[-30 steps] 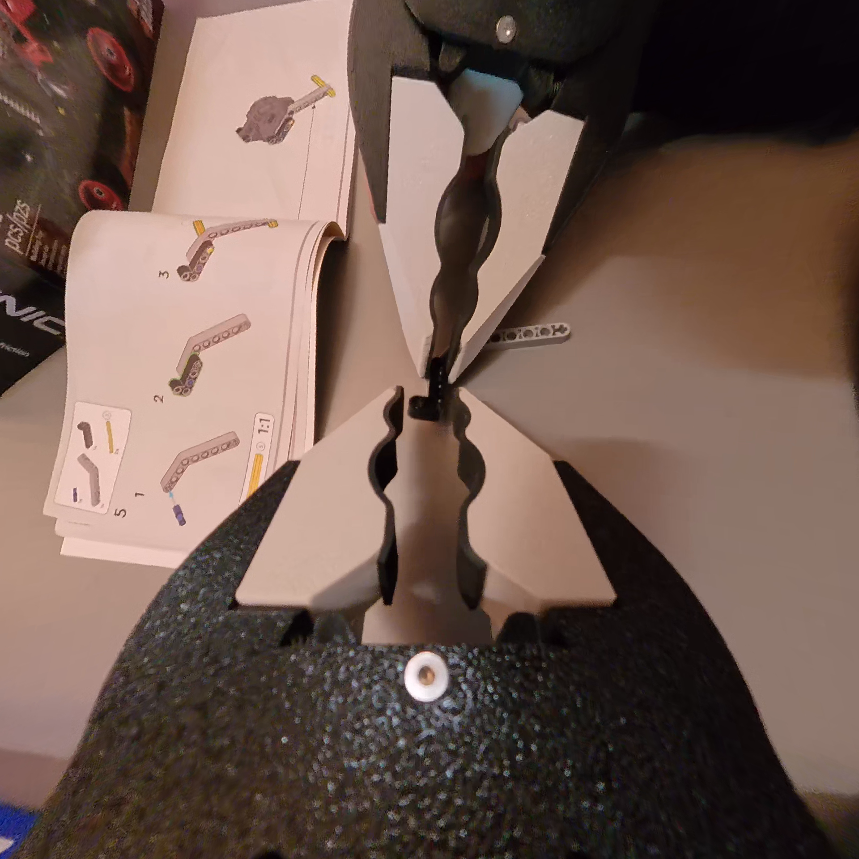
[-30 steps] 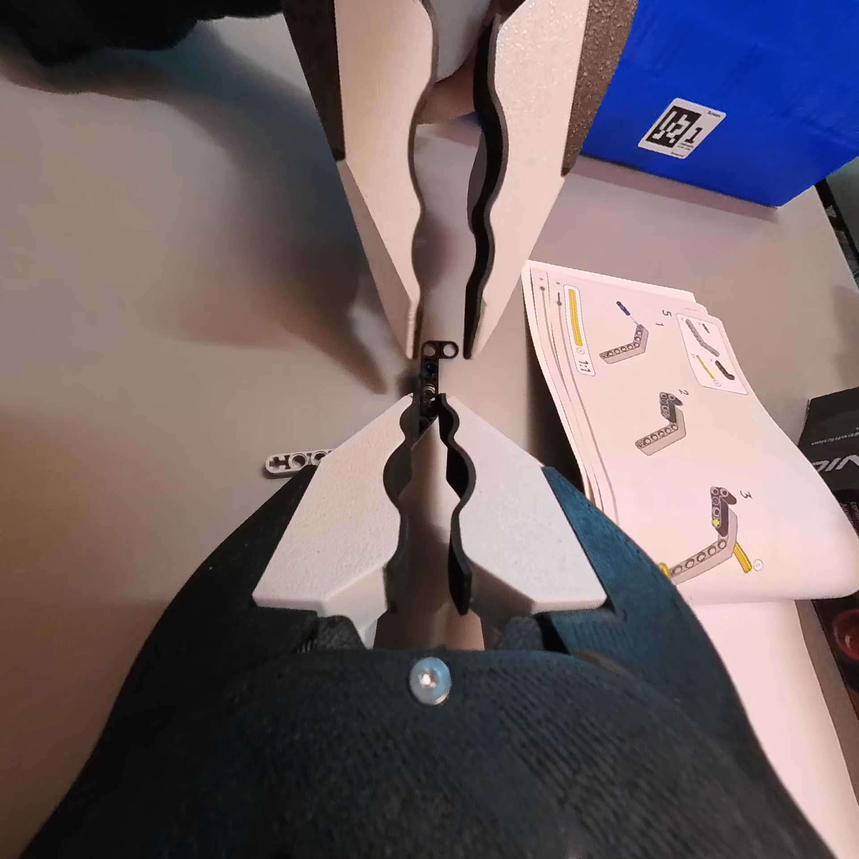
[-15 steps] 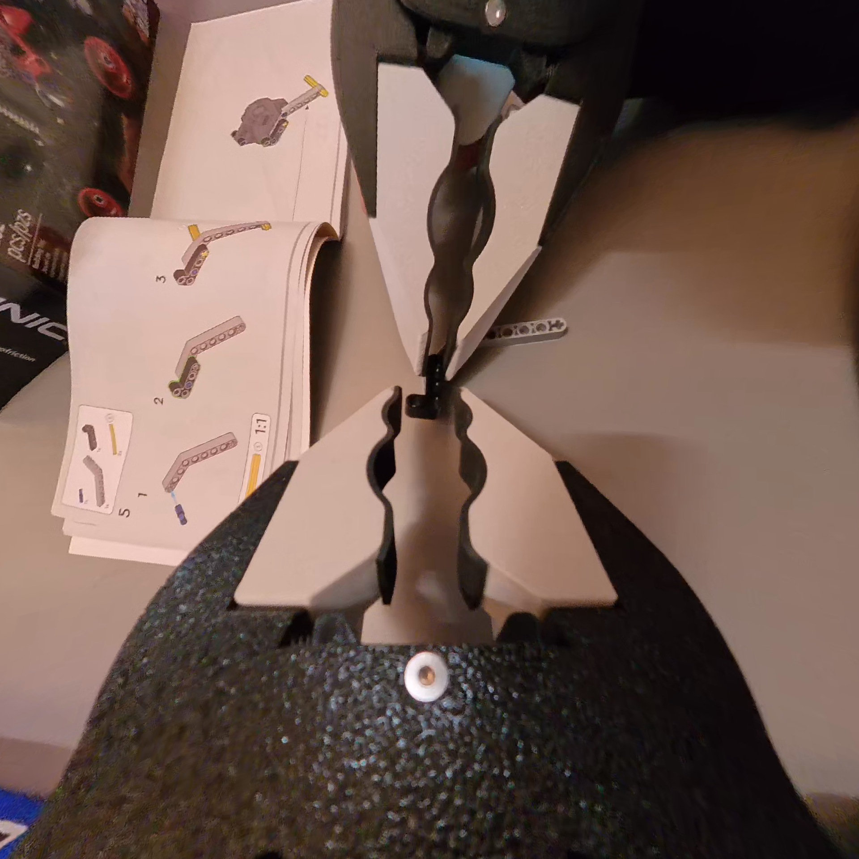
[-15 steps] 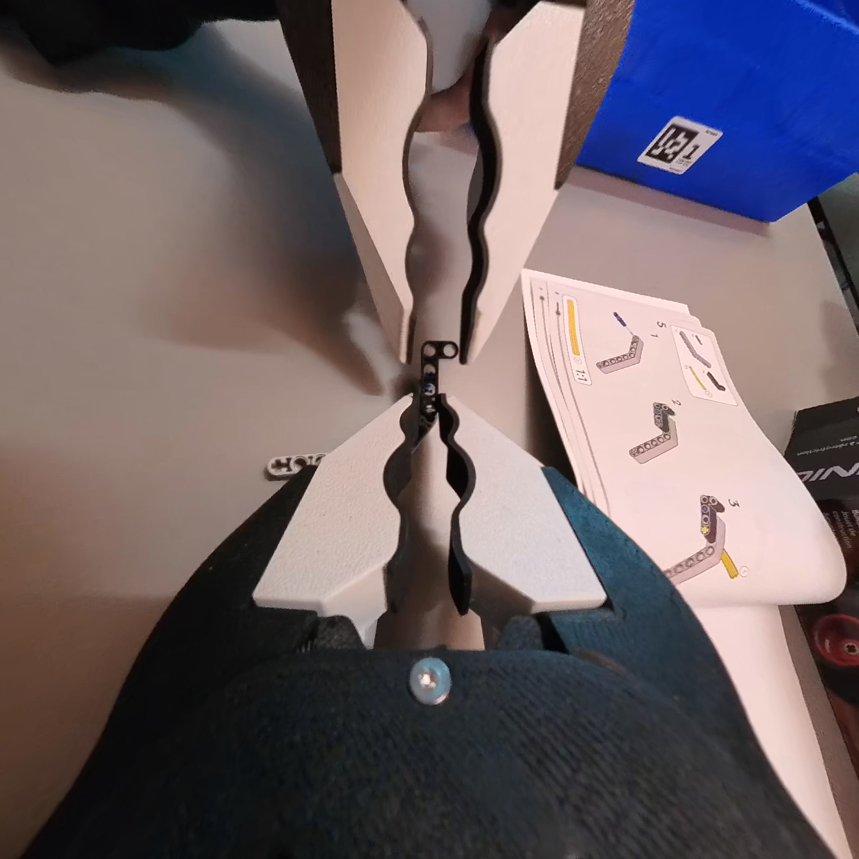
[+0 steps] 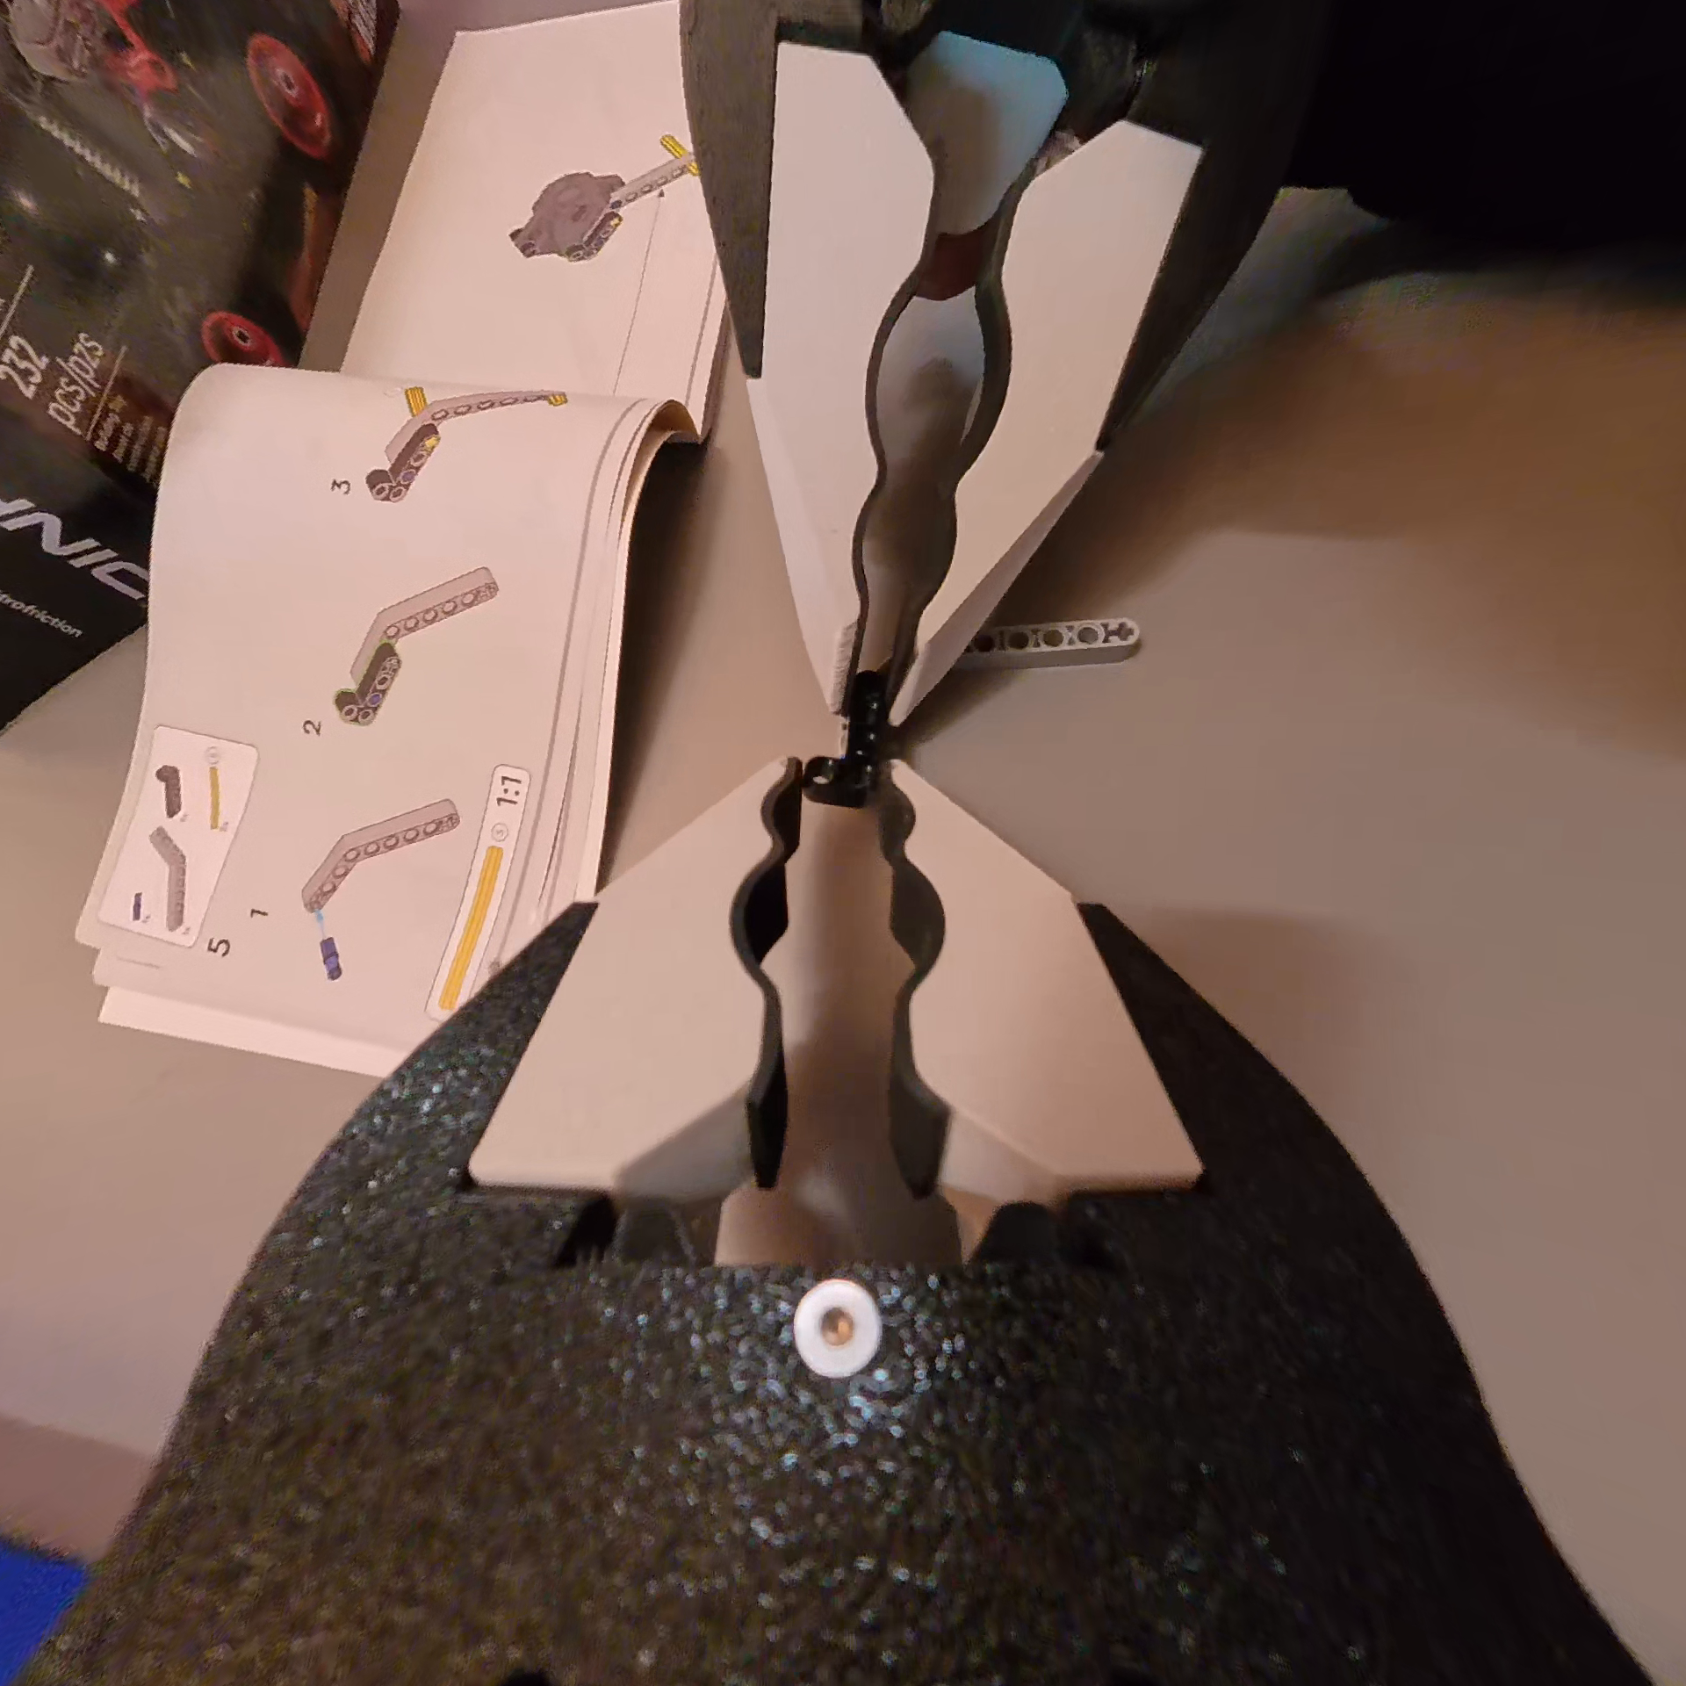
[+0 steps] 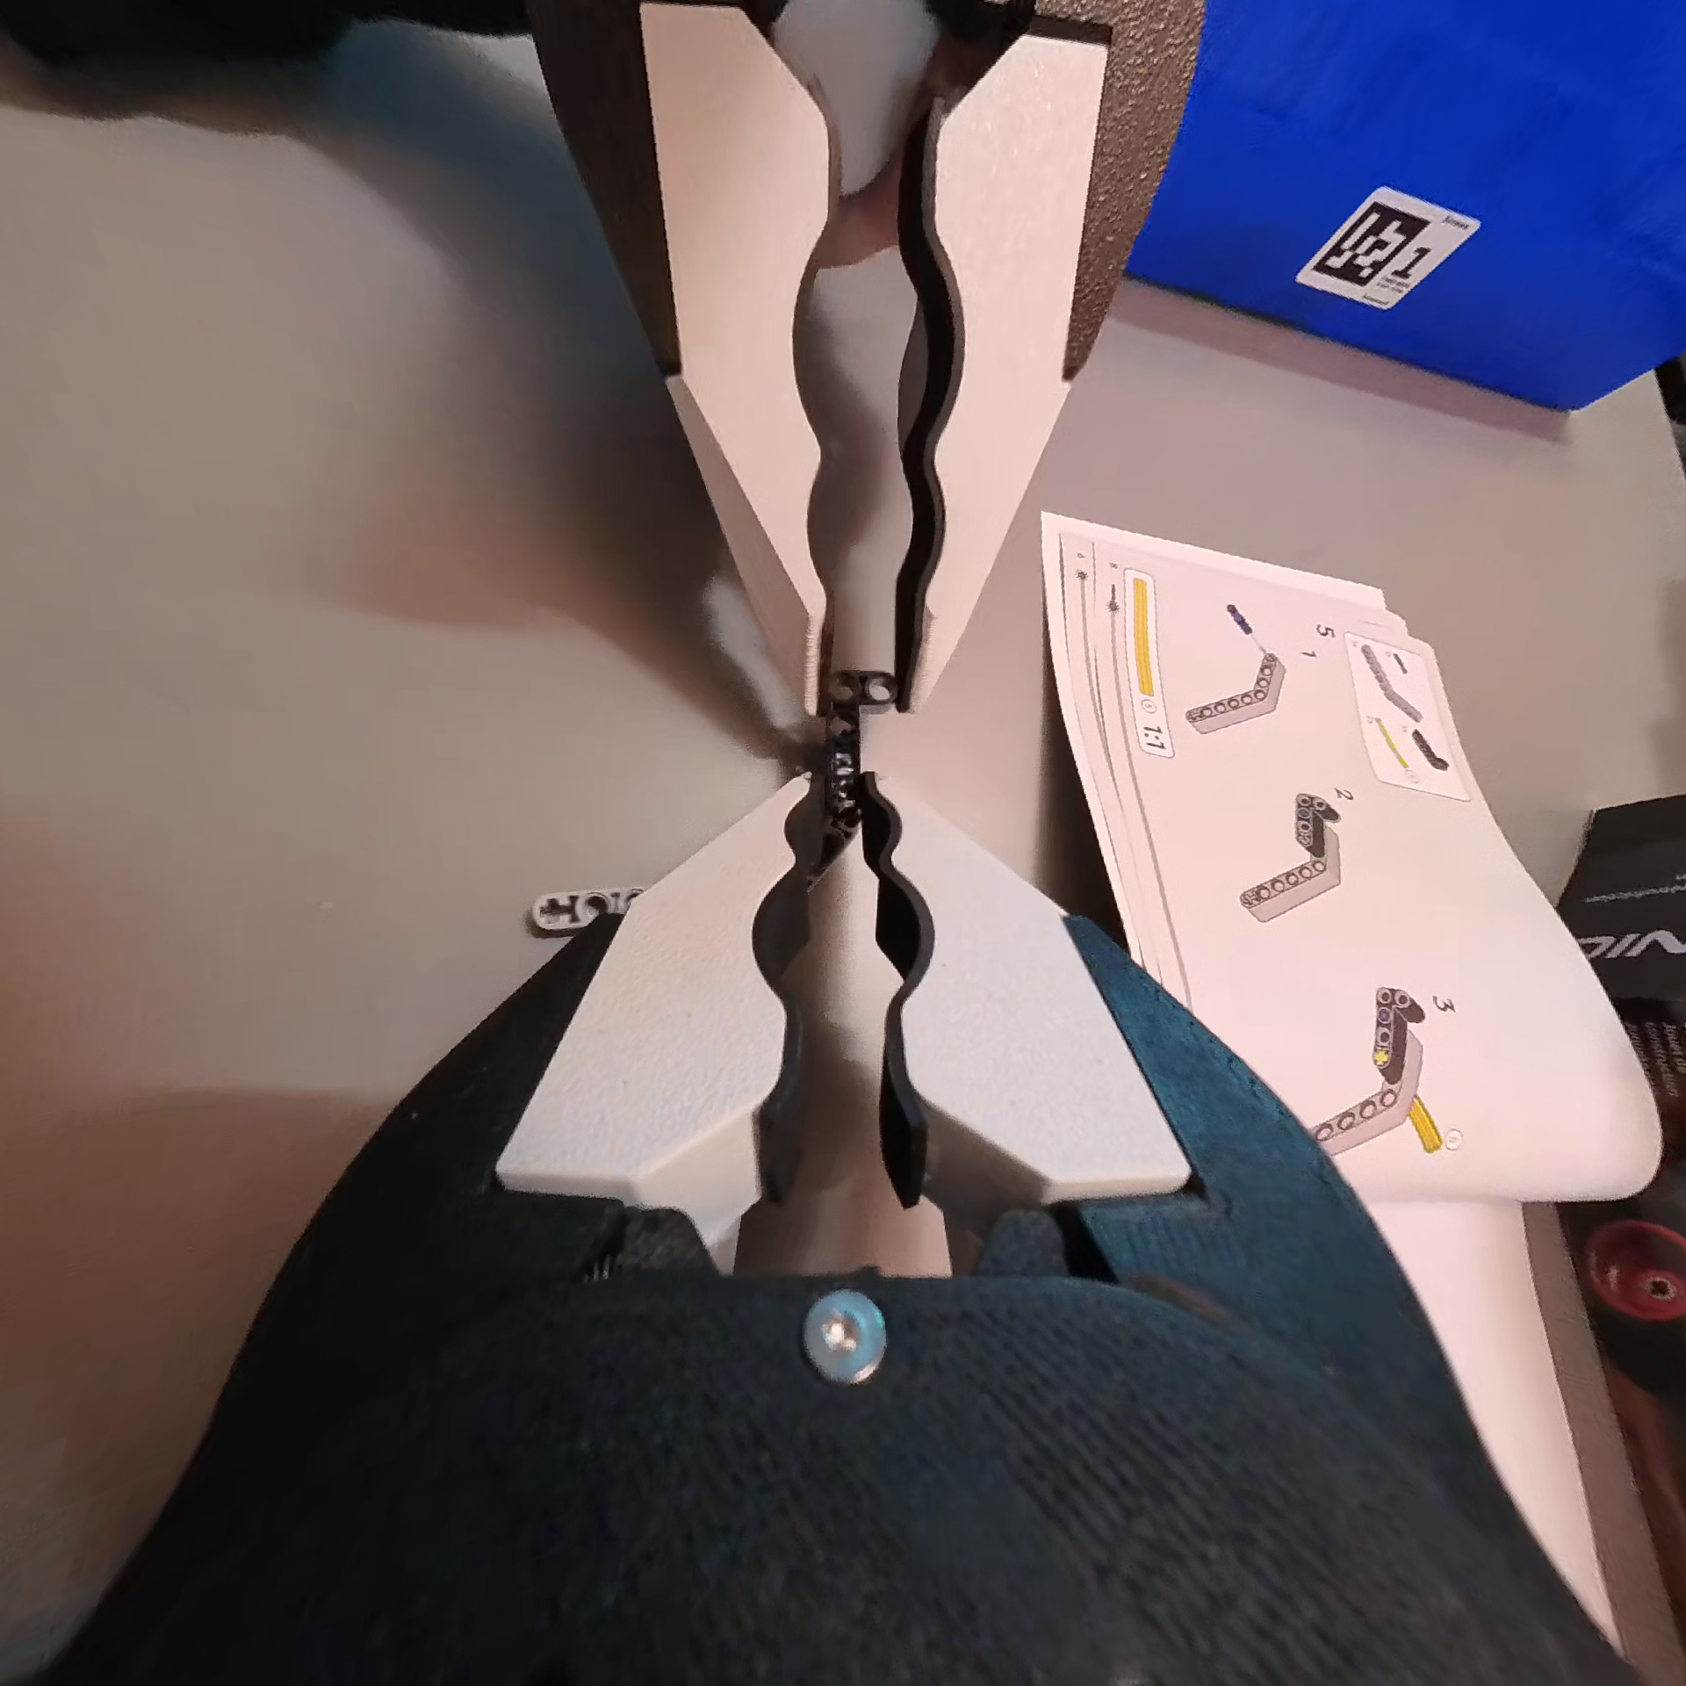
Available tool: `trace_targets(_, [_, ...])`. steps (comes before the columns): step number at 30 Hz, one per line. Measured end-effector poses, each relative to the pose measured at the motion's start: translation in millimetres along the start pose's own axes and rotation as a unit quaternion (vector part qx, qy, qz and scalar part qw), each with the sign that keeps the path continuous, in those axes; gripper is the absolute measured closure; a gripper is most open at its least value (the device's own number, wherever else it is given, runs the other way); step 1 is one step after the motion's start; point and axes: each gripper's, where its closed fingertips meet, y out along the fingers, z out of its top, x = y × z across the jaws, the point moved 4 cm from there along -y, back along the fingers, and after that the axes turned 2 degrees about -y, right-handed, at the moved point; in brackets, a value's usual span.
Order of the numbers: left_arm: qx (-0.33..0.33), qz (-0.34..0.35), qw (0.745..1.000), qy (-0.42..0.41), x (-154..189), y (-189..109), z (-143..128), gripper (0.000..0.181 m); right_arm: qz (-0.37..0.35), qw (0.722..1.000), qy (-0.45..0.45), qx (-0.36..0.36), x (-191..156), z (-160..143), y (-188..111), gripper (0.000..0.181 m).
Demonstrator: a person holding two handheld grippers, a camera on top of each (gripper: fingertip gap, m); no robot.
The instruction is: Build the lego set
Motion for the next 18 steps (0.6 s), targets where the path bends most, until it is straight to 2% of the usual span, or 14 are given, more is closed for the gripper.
trace_targets(1, [-0.001, -0.001, 1.0, 0.001, 0.4, -0.3, -0.3, 0.168, 0.003, 1.0, 0.002, 0.003, -0.5, 0.3, 0.2, 0.176])
trace_targets(12, [0.036, -0.018, 0.998, -0.047, -4.9, -2.0, -2.6, 0.169, -0.004, 0.997, 0.04, 0.061, 5.2, 0.5, -1.4, 0.176])
trace_targets(18, [0.034, -0.026, 0.997, -0.057, -4.5, 1.6, -5.9, 0.169, 0.009, 0.996, 0.059, 0.062, 4.7, -1.6, 0.0, 0.175])
